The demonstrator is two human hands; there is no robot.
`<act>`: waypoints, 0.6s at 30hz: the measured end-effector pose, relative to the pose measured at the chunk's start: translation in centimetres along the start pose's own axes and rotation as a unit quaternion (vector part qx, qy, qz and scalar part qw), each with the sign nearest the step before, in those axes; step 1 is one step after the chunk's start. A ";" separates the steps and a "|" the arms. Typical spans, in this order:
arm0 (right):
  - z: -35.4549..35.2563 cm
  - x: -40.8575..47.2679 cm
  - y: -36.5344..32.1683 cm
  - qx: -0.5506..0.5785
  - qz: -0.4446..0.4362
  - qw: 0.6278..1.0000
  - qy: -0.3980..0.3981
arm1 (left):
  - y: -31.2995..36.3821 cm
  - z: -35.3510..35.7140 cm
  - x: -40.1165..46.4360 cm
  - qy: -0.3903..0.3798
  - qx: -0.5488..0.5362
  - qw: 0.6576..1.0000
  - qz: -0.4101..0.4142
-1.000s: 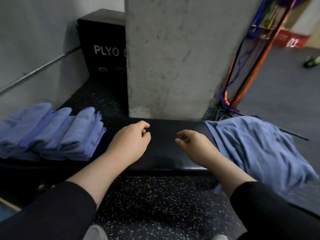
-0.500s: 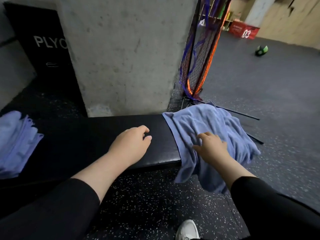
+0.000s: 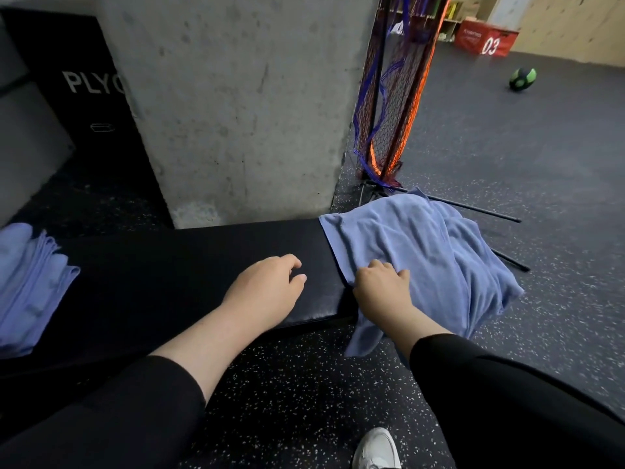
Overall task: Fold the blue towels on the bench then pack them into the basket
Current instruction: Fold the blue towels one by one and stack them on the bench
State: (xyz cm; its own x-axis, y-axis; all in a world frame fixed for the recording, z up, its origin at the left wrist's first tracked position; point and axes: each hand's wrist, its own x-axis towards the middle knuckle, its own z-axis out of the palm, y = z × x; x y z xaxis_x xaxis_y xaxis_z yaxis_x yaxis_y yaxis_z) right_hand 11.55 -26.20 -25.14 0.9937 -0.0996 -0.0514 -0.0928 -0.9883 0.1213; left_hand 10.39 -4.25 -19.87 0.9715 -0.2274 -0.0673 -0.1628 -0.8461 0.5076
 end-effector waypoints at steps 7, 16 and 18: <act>-0.6 0.2 -6.6 0.160 -0.060 0.985 -0.030 | -2.0 -1.3 0.0 0.051 -0.033 0.998 -0.018; -1.5 1.2 -13.4 0.250 -0.162 0.951 -0.079 | -5.7 -3.0 -0.6 0.085 -0.034 0.994 -0.055; -2.2 1.3 -14.1 0.277 -0.178 0.939 -0.104 | -6.4 -3.2 -0.4 0.086 -0.033 0.994 -0.066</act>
State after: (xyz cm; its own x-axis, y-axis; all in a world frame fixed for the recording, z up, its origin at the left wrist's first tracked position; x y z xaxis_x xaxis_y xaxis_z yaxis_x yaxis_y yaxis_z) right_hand 14.25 -12.12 -24.73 0.9393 0.2848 -0.1913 0.1669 -0.8664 -0.4706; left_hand 11.63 2.76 -20.33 0.9996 -0.0267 0.0075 -0.0263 -0.8286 0.5592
